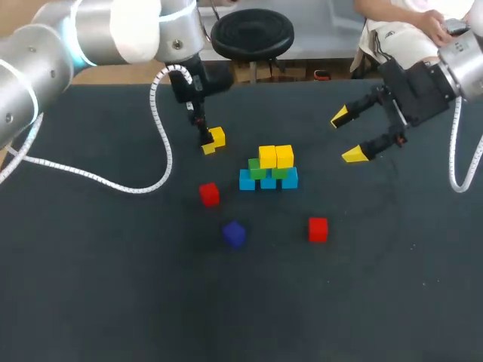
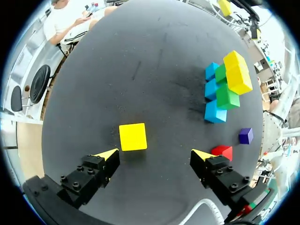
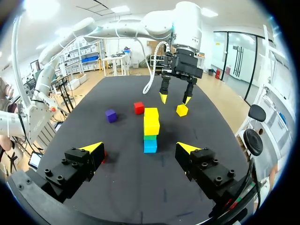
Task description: Place the blue cubes, place green cubes on the blue cubes, place the yellow cubes on the green cubes, then place the red cubes on the yellow cubes, and place purple cube on the red cubes.
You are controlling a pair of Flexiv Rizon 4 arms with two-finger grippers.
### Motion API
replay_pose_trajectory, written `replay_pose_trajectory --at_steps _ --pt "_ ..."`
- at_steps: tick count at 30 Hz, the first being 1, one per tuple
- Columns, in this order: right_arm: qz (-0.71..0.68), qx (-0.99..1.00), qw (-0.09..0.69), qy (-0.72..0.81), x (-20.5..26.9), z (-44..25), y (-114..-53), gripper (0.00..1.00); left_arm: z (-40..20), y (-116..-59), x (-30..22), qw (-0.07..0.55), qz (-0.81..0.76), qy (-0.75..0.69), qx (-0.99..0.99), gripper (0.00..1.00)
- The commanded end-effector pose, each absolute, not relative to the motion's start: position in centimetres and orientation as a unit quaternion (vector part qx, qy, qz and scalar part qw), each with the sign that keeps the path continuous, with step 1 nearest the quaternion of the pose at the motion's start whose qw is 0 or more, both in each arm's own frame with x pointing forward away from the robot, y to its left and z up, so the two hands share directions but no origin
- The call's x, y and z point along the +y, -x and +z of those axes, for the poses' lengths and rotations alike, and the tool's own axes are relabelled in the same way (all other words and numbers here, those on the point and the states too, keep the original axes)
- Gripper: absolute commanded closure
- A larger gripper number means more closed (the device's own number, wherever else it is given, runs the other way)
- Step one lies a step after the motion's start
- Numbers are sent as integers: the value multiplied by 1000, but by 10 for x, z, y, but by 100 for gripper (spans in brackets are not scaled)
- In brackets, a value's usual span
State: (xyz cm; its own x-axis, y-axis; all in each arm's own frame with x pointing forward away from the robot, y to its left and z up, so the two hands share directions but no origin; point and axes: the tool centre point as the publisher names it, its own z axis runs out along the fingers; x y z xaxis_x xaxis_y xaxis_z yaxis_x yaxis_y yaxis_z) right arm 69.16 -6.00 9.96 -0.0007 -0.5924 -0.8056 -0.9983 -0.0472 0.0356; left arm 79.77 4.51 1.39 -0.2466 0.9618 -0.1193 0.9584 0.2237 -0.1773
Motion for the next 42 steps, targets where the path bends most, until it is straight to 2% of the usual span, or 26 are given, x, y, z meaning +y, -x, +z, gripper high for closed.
replay_pose_trajectory --at_steps 1,42 --pt "338 621 301 640 -60 99 -692 0 12 -789 48 -13 98 612 -785 0" --pt "338 621 301 640 -60 99 -692 0 -3 -814 33 -81 137 579 -800 0"
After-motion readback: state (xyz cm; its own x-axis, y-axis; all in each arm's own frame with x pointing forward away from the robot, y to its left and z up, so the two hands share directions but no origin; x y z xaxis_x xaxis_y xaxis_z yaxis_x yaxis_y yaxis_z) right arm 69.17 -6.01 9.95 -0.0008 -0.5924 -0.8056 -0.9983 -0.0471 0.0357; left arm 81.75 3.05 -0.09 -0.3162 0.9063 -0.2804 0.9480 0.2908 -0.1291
